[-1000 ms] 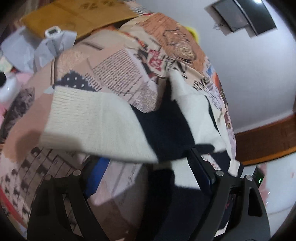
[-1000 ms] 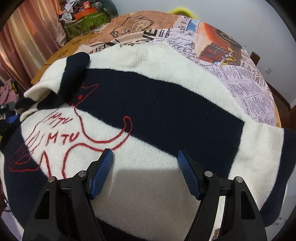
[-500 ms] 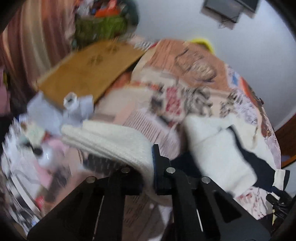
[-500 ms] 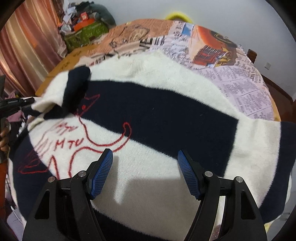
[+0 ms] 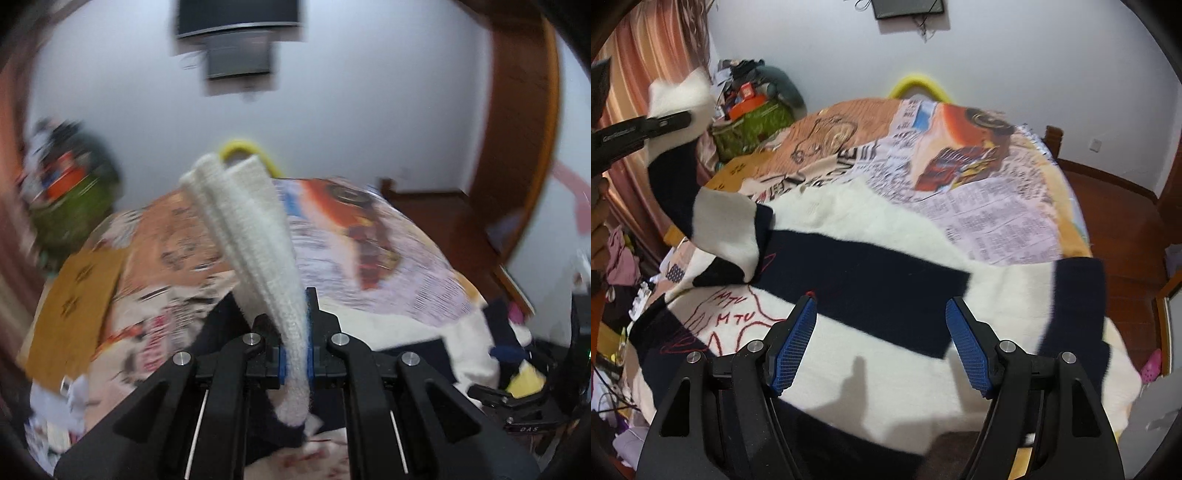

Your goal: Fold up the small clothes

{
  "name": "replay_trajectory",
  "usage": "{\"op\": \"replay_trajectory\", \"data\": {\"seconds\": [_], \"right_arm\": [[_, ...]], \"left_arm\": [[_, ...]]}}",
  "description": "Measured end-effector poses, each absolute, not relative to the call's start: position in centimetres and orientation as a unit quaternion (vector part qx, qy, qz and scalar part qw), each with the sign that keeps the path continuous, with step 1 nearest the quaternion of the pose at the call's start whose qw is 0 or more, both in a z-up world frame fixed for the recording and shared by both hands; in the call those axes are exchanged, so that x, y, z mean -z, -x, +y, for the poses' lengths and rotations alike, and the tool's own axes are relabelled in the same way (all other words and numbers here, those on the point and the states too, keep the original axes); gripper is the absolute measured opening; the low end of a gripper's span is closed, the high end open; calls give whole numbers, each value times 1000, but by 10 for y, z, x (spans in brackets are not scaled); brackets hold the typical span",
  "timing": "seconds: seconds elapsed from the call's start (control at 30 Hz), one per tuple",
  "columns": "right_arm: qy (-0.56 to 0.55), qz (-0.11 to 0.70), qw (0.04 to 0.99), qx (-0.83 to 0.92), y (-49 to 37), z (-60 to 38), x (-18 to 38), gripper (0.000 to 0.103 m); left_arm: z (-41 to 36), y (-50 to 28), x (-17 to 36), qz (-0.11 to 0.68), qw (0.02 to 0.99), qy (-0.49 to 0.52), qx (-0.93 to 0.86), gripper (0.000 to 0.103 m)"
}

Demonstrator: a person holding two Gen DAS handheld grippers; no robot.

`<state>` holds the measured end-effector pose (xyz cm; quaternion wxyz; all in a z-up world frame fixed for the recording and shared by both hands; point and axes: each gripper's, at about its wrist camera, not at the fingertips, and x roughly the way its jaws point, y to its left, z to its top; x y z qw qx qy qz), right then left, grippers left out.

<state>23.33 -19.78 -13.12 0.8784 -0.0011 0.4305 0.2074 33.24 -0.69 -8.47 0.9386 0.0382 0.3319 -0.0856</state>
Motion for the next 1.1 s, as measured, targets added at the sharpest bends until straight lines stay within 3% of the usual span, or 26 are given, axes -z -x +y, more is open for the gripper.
{"op": "replay_trajectory", "data": {"seconds": [0.23,0.3,0.37,0.43,0.57,0.77,1.1], "right_arm": [[-24,424,885,-190,-234,-228,129,69],[-32,424,886,-185,-235,-233,129,69],[-39,424,886,-184,-237,-236,131,69],[-40,424,886,-184,-234,-239,131,69],[-47,428,883,-186,-238,-237,134,69],[-50,436,879,-185,-239,-236,140,69],[-85,474,861,-166,-267,-238,165,69]], "left_arm": [[-96,-340,125,386,901,-97,172,8],[-105,-340,130,390,897,-108,178,17],[-107,-335,132,391,895,-114,182,44],[-101,-330,129,378,901,-117,176,63],[-77,-323,126,371,910,-105,155,76],[1,-319,150,414,902,-93,79,79],[100,-292,235,523,850,-51,13,79]]}}
